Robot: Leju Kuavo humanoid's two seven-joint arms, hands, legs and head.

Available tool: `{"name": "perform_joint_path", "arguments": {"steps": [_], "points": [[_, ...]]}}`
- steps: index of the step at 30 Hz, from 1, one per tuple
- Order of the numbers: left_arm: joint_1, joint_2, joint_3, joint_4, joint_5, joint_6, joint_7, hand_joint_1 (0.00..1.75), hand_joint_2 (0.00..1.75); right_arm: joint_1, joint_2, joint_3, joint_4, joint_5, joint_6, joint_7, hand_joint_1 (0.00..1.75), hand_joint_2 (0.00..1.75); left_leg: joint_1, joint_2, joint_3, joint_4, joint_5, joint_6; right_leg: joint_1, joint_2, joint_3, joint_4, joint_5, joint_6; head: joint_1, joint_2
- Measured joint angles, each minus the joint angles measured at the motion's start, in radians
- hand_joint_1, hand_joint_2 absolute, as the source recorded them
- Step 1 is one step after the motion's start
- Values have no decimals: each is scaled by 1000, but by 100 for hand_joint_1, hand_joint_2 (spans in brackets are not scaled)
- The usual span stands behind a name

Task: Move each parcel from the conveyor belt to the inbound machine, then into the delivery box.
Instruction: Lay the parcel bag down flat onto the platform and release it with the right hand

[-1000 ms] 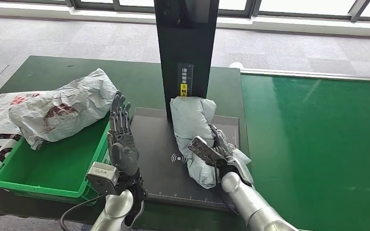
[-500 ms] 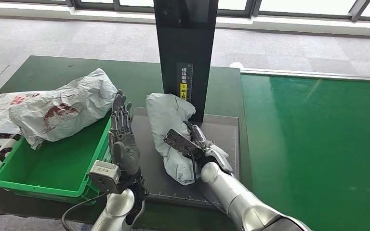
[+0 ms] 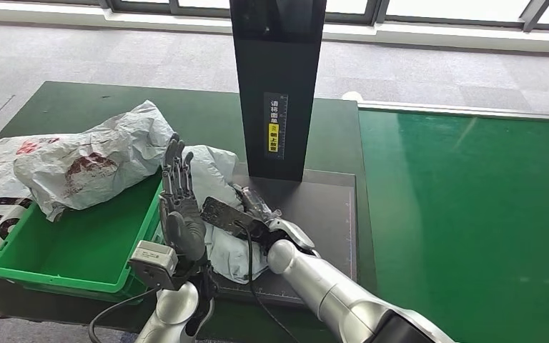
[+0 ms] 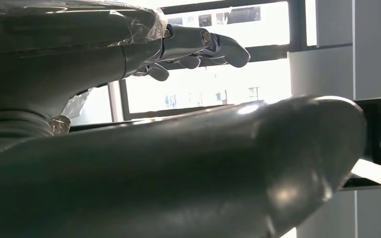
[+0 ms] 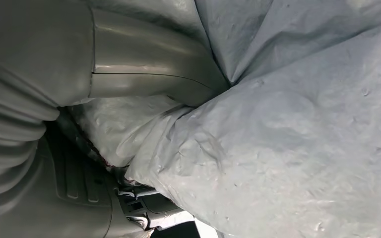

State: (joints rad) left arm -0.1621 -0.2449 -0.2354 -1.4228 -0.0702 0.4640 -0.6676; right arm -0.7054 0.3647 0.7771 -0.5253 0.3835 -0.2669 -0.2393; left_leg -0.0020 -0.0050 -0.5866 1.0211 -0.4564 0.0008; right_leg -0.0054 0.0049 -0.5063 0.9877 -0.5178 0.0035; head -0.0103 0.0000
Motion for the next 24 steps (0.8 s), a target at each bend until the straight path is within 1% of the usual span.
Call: {"name": "perform_joint_path", "arguments": {"steps": [1, 4, 5, 8, 10, 12, 16, 17, 19, 22, 24], "points": [[0, 0, 0, 0, 0, 0, 0, 0, 0, 0, 0, 4, 0, 0, 0, -1, 144, 175, 0, 0, 0, 0, 0, 0, 0, 0, 0, 0, 0, 0, 0, 0], [2, 0, 0, -1, 0, 1, 0, 0, 0, -3, 0, 13, 0, -4, 5, -1, 14, 175, 0, 0, 0, 0, 0, 0, 0, 0, 0, 0, 0, 0, 0, 0], [3, 0, 0, -2, 0, 2, 0, 0, 0, -5, 0, 18, 0, -10, 11, 0, 0, 175, 0, 0, 0, 0, 0, 0, 0, 0, 0, 0, 0, 0, 0, 0], [15, 0, 0, -15, -4, 11, 0, 0, 0, -10, 0, 39, 0, -42, 22, 3, 0, 175, 0, 0, 0, 0, 0, 0, 0, 0, 0, 0, 0, 0, 0, 0], [25, 0, 0, -28, -12, 18, 0, 0, 0, -13, 0, 52, 0, -49, -2, 8, 0, 175, 0, 0, 0, 0, 0, 0, 0, 0, 0, 0, 0, 0, 0, 0], [37, 1, 0, -40, -23, 26, 1, 0, 0, -18, 0, 58, 1, -21, -46, 23, 0, 175, 0, 0, 0, 0, 0, 0, 0, 0, 0, 0, 0, -1, 0, 0], [61, 5, 0, -65, -45, 39, 9, 0, 0, -27, -1, 59, 2, 77, -116, 69, 0, 175, 0, 0, 0, 0, 0, 0, 0, 0, -1, 0, -1, -1, 0, 0], [64, 6, 0, -69, -55, 44, 16, 0, 0, -27, -1, 59, 2, 114, -134, 96, 0, 175, 0, 0, 0, 0, 0, 0, 0, 0, -1, 0, -1, -1, 0, 0], [67, 8, 0, -74, -83, 61, 39, 0, 0, -27, -5, 59, -2, 233, -180, 186, 0, 175, 0, 0, 0, 0, 0, 0, 0, -1, -1, 0, -1, -1, 0, 0], [70, 9, 0, -77, -122, 97, 75, 0, 0, -16, -22, 58, -27, 470, -215, 334, 0, 175, 0, 0, 0, 0, 0, 0, 0, -1, -1, 0, 0, -1, 0, 0], [71, 9, 0, -77, -133, 116, 87, 0, 0, 0, -33, 53, -52, 619, -221, 403, 0, 175, 0, 1, 0, 0, 0, 0, 0, 0, -1, 0, 0, -1, 0, 0]]}}
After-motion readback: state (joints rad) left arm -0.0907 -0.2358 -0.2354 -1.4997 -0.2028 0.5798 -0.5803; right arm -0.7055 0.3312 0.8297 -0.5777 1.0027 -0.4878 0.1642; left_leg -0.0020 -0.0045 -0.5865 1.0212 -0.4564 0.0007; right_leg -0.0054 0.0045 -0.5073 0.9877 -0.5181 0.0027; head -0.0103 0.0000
